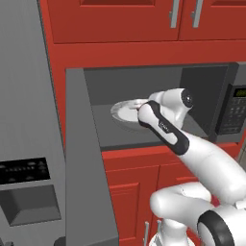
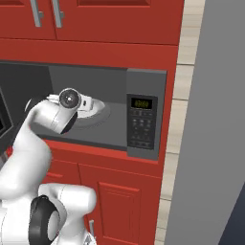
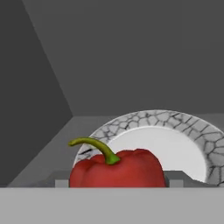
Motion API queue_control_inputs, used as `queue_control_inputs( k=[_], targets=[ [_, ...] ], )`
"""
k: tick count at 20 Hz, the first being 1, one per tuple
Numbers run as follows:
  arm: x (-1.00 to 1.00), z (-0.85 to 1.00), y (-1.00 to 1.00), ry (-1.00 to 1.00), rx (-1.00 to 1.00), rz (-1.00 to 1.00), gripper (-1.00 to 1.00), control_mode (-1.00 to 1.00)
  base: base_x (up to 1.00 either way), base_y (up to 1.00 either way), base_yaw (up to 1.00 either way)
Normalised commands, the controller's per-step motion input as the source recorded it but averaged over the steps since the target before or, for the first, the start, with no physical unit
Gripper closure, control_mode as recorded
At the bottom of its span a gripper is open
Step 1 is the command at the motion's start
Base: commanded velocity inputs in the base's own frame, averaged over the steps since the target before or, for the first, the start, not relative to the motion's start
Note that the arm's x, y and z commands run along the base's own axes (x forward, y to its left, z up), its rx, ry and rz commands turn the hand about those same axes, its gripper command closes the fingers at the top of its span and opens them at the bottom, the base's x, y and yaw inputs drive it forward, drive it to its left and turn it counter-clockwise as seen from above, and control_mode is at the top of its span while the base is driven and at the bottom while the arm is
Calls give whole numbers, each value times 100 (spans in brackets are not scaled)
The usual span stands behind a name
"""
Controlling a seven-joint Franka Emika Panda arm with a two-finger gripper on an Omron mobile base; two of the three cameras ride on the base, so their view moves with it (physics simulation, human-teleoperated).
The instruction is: Pick the bell pepper from the counter and place it in the microwave.
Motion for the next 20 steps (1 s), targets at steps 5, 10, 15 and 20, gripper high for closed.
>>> queue_control_inputs(
  k=[5,10,15,20],
  targets=[
    [53,-41,9,9,-2,0,100,-100,0,0,0],
    [45,-44,0,2,-1,0,100,-100,0,0,0],
    [25,-38,0,0,-1,0,100,-100,0,0,0],
    [15,-24,0,0,0,0,100,-100,0,0,0]
  ],
)
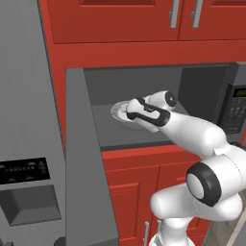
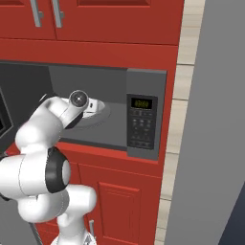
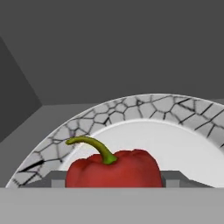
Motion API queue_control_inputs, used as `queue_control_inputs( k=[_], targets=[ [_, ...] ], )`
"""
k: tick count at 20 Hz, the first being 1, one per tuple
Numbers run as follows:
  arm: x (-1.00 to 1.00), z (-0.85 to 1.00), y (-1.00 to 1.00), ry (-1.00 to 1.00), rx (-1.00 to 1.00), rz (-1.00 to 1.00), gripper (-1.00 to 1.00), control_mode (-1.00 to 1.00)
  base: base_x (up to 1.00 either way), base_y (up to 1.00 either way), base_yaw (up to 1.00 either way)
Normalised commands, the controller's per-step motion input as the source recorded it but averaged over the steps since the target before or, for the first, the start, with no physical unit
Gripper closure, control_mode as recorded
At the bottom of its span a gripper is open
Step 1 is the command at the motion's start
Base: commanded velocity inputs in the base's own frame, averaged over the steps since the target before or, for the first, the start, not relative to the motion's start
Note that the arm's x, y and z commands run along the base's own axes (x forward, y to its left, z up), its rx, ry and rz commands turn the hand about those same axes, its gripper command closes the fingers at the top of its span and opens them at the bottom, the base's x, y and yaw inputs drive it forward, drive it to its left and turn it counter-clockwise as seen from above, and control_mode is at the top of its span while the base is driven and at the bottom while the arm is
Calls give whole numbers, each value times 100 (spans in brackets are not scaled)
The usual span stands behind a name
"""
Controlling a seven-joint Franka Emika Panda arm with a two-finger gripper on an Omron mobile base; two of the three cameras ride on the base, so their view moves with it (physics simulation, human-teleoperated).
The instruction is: Pick the bell pepper from the counter and place it in the microwave.
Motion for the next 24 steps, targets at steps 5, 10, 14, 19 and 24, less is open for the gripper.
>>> queue_control_inputs(
  k=[5,10,14,19,24],
  targets=[
    [15,-10,0,0,0,0,100,-100,0,0,0],
    [0,-10,0,1,-3,0,-100,-100,0,0,0],
    [-9,0,0,0,-2,0,-100,-100,0,0,0],
    [-2,2,0,0,-5,0,-100,-100,0,0,0],
    [-5,27,0,-1,-8,0,-100,-100,0,0,0]
  ],
)
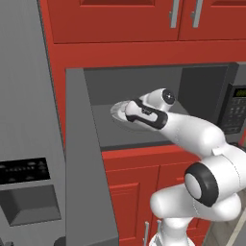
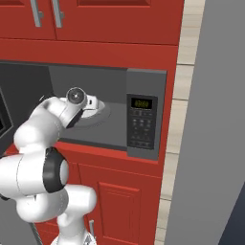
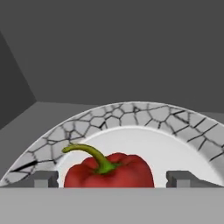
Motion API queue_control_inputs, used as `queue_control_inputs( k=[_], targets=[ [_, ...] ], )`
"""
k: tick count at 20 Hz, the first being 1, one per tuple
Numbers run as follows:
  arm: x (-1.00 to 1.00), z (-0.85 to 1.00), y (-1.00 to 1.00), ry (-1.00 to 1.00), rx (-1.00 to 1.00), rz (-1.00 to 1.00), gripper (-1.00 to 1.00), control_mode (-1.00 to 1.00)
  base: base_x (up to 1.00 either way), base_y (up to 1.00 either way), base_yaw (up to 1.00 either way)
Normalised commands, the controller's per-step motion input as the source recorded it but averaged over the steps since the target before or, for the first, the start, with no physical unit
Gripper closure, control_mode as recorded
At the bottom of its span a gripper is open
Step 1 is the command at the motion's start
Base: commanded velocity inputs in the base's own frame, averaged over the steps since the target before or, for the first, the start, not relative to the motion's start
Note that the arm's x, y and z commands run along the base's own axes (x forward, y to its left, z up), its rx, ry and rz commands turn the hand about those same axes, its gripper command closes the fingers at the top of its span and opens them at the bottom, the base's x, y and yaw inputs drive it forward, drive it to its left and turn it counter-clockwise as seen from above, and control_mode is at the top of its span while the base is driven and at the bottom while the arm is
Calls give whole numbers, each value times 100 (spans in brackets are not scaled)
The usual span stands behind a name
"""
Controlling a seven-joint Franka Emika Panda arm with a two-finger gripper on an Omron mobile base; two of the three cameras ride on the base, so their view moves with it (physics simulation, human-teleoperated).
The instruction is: Pick the bell pepper from the counter and place it in the microwave.
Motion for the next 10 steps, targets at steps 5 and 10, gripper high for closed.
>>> queue_control_inputs(
  k=[5,10],
  targets=[
    [-32,36,0,-4,-7,0,-100,-100,0,0,0],
    [-88,22,-1,-6,-2,0,-100,-100,0,0,0]
  ],
)
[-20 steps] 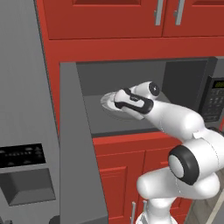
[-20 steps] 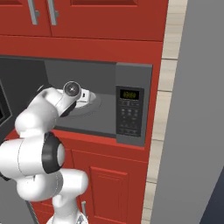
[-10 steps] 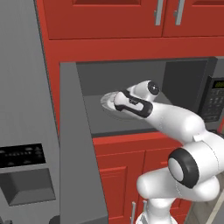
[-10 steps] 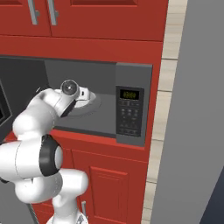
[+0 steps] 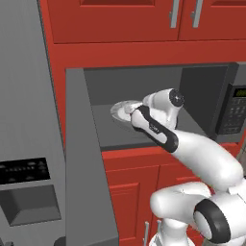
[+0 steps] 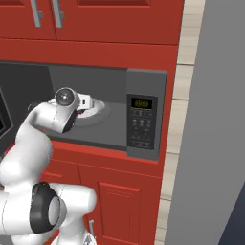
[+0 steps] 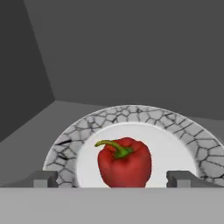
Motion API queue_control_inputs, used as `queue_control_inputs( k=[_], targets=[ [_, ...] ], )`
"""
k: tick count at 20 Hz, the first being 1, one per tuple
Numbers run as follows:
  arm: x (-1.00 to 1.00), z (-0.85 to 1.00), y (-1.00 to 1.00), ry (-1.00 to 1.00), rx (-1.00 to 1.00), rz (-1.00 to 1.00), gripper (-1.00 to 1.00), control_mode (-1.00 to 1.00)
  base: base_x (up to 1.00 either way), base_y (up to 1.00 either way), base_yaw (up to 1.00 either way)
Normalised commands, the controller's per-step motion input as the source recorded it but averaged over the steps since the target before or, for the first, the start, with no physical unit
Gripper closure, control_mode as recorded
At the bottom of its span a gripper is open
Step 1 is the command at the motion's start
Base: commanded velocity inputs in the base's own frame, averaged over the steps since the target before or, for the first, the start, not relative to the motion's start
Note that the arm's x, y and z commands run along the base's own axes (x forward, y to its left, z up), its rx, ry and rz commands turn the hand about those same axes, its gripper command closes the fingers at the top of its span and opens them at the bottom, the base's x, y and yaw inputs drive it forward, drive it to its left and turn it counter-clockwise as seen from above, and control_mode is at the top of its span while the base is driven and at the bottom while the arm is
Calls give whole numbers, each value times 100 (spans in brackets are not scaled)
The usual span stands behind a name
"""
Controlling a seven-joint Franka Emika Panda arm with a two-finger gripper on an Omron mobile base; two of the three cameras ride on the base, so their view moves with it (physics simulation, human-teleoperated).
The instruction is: Pick the bell pepper from the counter and place it in the microwave.
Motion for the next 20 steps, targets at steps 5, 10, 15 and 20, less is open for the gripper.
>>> queue_control_inputs(
  k=[5,10,15,20],
  targets=[
    [-100,19,0,-5,0,0,-100,-100,0,0,0],
    [-100,64,-24,4,-4,0,-100,-100,0,0,0],
    [-100,96,-30,20,-8,0,-100,-100,0,0,0],
    [-100,84,-41,29,-6,0,-100,-100,0,0,0]
  ],
)
